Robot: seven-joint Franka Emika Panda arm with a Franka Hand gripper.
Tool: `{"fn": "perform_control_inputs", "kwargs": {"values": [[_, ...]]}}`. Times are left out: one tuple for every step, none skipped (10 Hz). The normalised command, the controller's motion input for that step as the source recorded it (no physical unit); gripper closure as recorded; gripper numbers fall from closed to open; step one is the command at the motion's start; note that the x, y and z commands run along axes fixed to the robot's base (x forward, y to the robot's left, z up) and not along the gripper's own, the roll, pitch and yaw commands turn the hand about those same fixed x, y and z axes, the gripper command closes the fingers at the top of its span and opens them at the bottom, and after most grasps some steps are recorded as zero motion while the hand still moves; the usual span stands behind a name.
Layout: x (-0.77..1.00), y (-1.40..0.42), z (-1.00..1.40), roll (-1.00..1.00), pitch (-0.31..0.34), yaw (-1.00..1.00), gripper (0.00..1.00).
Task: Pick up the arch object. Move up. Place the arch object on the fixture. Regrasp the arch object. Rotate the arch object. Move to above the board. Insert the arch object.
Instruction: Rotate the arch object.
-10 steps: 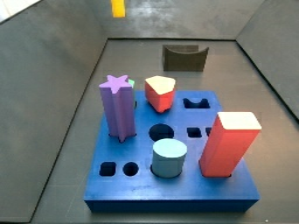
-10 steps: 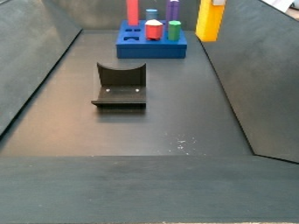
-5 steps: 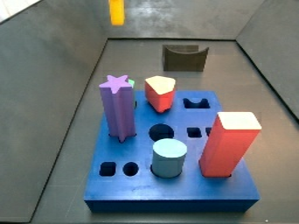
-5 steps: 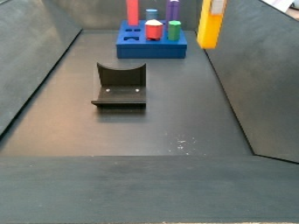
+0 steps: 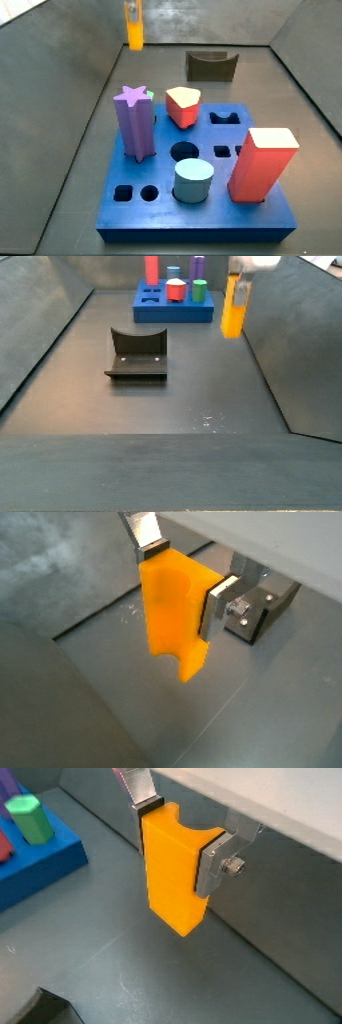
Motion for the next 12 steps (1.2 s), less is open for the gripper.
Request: {"fn": "perform_control_inputs", "kwargs": {"values": [[0.03, 0.01, -1.00, -0.18, -0.036, -0.02, 1.00], [0.04, 0.01, -1.00, -0.18, -0.036, -0.02, 1.00], [0.04, 0.01, -1.00, -0.19, -0.035, -0.02, 1.00], [0.04, 0.01, -1.00, -0.20, -0.037, -0.01, 1.00], [0.04, 0.01, -0.90, -0.20, -0.040, -0.01, 1.00], [0.04, 0.01, -0.77, -0.21, -0.041, -0.01, 1.00], [0.04, 0.01, -0.61, -0.21, -0.038, -0.01, 1.00], [0.04, 0.01, -0.48, -0.21, -0.036, -0.01, 1.00], [0.04, 0.01, -0.32, -0.22, -0.034, -0.01, 1.00], [0.02, 0.01, -0.25, -0.22, -0.016, -0.01, 1.00], [0.02, 0.01, -0.25, -0.22, -0.016, -0.01, 1.00], [0.02, 0.01, -0.25, -0.22, -0.014, -0.01, 1.00]]}}
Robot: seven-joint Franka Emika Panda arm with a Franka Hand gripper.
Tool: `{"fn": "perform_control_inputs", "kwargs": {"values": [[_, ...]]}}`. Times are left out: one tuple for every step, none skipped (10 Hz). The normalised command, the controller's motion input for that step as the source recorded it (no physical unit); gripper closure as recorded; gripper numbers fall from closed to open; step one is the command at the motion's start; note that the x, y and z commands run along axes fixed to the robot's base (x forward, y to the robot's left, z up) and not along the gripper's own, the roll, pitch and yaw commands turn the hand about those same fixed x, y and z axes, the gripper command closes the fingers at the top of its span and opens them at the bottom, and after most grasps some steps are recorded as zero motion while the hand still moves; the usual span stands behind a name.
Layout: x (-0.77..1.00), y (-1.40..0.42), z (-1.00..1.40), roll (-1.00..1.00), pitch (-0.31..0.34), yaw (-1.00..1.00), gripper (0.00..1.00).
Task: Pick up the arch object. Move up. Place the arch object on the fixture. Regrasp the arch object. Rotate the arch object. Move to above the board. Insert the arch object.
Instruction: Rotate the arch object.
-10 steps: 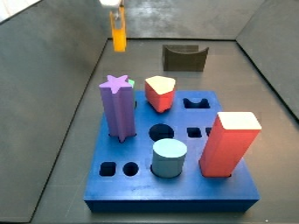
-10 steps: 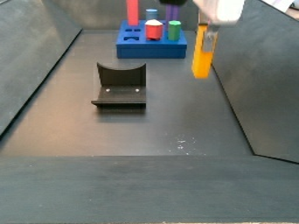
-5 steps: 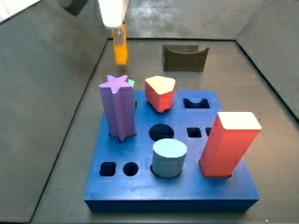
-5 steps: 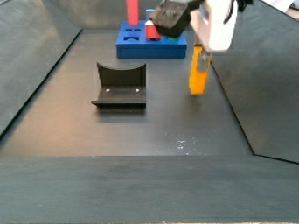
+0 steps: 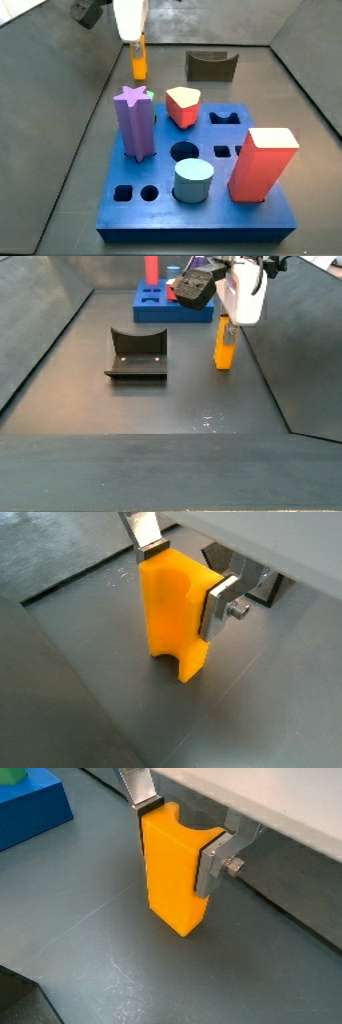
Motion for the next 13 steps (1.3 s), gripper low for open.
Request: {"fn": "perform_control_inputs", "kwargs": {"values": [[0.00, 0.00, 0.00, -0.22, -0.015, -0.01, 0.00], [0.00, 0.00, 0.00, -0.22, -0.017, -0.01, 0.00], [0.00, 0.01, 0.00, -0.22, -0.016, -0.01, 0.00], [0.00, 0.01, 0.00, -0.22, -0.015, -0.01, 0.00], [0.00, 0.01, 0.00, -0.22, -0.015, -0.01, 0.00], [0.00, 0.01, 0.00, -0.22, -0.015, -0.01, 0.00], [0.00, 0.01, 0.00, -0.22, -0.015, -0.01, 0.00], [0.00, 0.01, 0.00, -0.22, -0.014, -0.01, 0.00], [0.00, 0.01, 0.00, -0.22, -0.014, -0.01, 0.00], [0.00, 0.01, 0.00, -0.22, -0.014, -0.01, 0.00], [0.00, 0.01, 0.00, -0.22, -0.014, -0.01, 0.00], [0.00, 0.01, 0.00, -0.22, -0.014, -0.01, 0.00], [0.00, 0.01, 0.00, -0.22, -0.014, -0.01, 0.00]]}}
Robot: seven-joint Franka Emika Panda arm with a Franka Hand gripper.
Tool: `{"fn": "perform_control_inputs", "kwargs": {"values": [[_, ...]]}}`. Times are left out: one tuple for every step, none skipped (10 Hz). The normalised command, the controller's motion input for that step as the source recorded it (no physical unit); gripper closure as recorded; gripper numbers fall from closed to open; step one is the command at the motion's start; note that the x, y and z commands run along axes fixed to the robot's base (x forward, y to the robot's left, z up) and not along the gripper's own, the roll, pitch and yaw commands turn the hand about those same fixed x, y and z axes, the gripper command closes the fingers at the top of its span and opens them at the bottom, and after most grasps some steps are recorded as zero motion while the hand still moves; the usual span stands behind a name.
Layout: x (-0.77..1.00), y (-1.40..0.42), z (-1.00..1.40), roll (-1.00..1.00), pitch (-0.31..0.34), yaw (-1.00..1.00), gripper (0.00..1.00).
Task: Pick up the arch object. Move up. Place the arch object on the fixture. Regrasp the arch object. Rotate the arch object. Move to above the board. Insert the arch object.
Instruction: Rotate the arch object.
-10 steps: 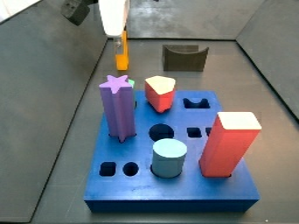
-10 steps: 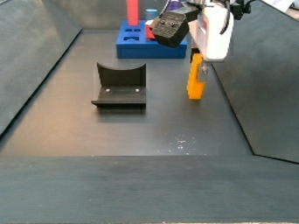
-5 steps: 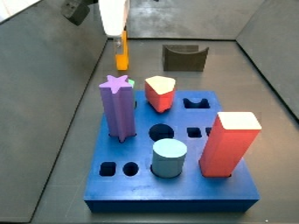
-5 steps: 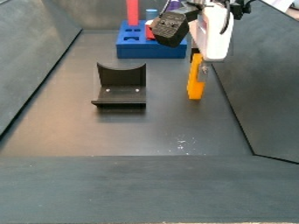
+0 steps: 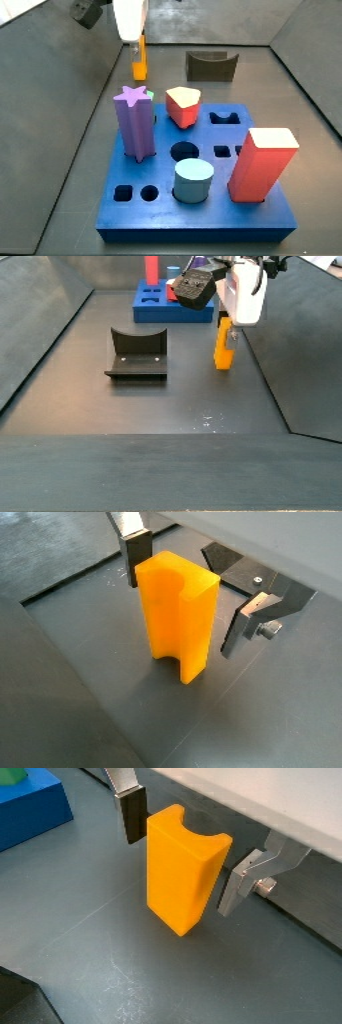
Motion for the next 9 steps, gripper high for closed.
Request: {"fn": "perform_control_inputs", "kwargs": {"values": [[0.00, 0.01, 0.00, -0.22, -0.014, -0.01, 0.00], [0.00, 0.01, 0.00, -0.22, -0.014, -0.01, 0.00], [0.00, 0.00, 1.00, -0.22, -0.014, -0.01, 0.00], [-0.02, 0.00, 1.00, -0.22, 0.003, -0.01, 0.00], [-0.03, 0.00, 0.98, -0.22, 0.020, -0.01, 0.00], [-0.02, 0.02, 0.75, -0.20, 0.042, -0.02, 0.00], [-0.01, 0.02, 0.64, -0.19, 0.050, -0.03, 0.00], [-0.01, 0.03, 0.40, -0.18, 0.056, -0.04, 0.00], [0.00, 0.03, 0.22, -0.17, 0.059, -0.04, 0.00]]}}
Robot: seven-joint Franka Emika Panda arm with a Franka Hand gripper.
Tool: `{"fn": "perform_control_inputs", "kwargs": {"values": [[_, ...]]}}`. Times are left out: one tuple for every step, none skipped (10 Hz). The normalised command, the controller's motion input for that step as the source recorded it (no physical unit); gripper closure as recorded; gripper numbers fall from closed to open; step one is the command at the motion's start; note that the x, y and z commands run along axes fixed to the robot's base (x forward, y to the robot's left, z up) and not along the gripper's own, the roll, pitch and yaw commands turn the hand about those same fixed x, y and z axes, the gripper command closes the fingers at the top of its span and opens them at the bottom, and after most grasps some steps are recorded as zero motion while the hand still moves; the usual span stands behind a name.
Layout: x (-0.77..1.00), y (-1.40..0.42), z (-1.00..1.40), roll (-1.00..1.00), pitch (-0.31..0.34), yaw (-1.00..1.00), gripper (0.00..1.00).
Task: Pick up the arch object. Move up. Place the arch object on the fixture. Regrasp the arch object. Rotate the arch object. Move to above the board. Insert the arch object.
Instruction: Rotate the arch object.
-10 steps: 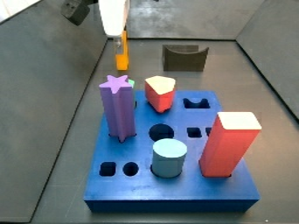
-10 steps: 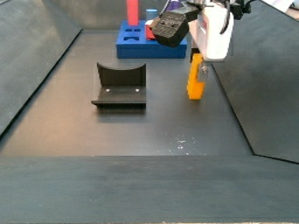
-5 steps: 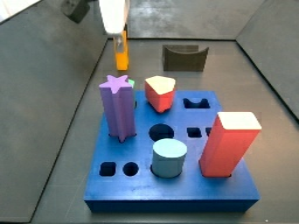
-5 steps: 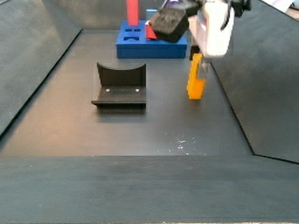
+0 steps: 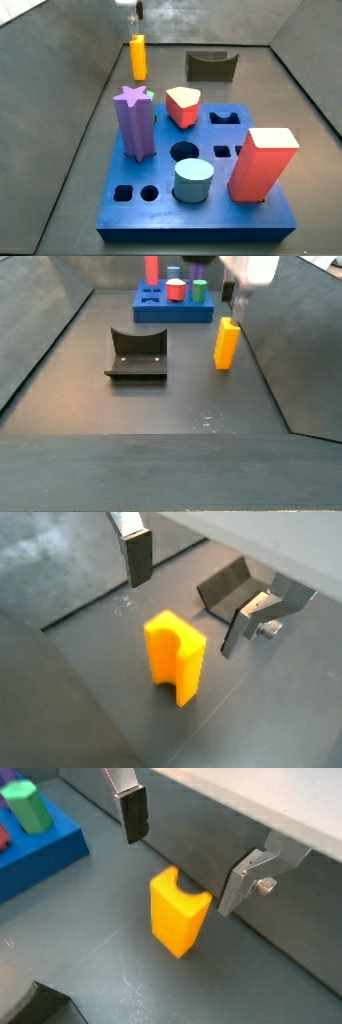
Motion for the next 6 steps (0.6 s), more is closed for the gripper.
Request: {"fn": "perform_control_inputs", "kwargs": {"values": [[0.00, 0.00, 0.00, -0.02, 0.009, 1.00, 0.00], [0.01, 0.00, -0.03, -0.02, 0.009, 1.00, 0.00], [0.02, -0.02, -0.01, -0.02, 0.007, 1.00, 0.00], [0.02, -0.01, -0.01, -0.02, 0.008, 1.00, 0.00], [0.02, -0.01, -0.01, -0.03, 0.008, 1.00, 0.00], [0.02, -0.01, -0.01, -0.03, 0.008, 1.00, 0.00]]}}
